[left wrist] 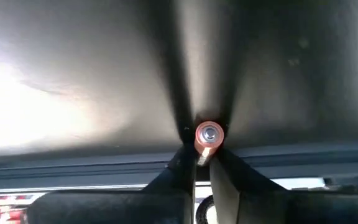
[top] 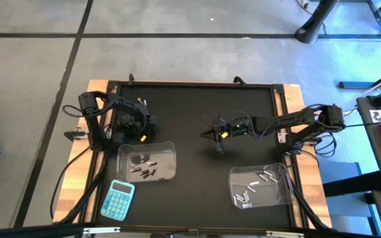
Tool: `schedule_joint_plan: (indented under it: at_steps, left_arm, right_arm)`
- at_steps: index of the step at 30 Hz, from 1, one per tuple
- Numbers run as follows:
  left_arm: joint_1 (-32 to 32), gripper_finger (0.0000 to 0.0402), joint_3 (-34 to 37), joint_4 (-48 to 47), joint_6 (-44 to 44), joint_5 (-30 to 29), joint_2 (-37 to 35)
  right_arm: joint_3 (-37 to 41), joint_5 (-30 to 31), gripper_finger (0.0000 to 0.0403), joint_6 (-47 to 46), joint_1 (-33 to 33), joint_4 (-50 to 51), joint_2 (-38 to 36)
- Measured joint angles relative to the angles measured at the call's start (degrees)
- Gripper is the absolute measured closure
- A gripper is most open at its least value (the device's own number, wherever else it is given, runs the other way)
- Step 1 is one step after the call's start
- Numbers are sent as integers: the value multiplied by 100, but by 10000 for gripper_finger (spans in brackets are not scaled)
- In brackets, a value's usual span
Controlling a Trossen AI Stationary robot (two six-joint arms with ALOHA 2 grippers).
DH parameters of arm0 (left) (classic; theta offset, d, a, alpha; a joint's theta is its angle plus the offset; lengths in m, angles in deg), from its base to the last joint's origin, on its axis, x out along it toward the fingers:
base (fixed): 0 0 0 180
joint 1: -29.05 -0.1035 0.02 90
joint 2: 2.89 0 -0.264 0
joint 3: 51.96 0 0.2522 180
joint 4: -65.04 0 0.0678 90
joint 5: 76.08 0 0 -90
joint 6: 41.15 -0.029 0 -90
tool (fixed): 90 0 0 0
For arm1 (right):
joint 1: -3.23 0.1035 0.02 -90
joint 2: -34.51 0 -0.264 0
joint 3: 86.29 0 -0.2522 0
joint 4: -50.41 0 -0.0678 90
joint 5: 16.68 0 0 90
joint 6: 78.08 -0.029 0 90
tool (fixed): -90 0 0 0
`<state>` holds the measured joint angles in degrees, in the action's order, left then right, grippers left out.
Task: Sort batteries
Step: Put the black battery into the left transparent bin
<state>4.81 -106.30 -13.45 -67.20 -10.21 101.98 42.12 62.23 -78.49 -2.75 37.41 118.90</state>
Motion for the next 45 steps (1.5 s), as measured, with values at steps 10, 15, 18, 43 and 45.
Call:
schedule_joint_plan:
  at_steps: [10,15,18,43,45]
  left_arm:
    - [-119,387,-1122,197,145,128,-10]
    - [-38,388,-1996,637,265,344,-10]
    - [39,386,-2551,922,309,576,-10]
    - [2002,391,-4793,-143,2504,1393,-447]
    - [2479,391,-4793,-462,3041,1441,-732]
  right_arm:
    - [-2,430,379,33,-4,1785,-982]
    - [-2,845,379,37,-4,2552,-1306]
    - [-2,960,379,37,-4,2829,-1369]
    - [0,1655,379,-191,-4,2496,-1352]
    - [0,1776,379,-89,-4,2189,-1287]
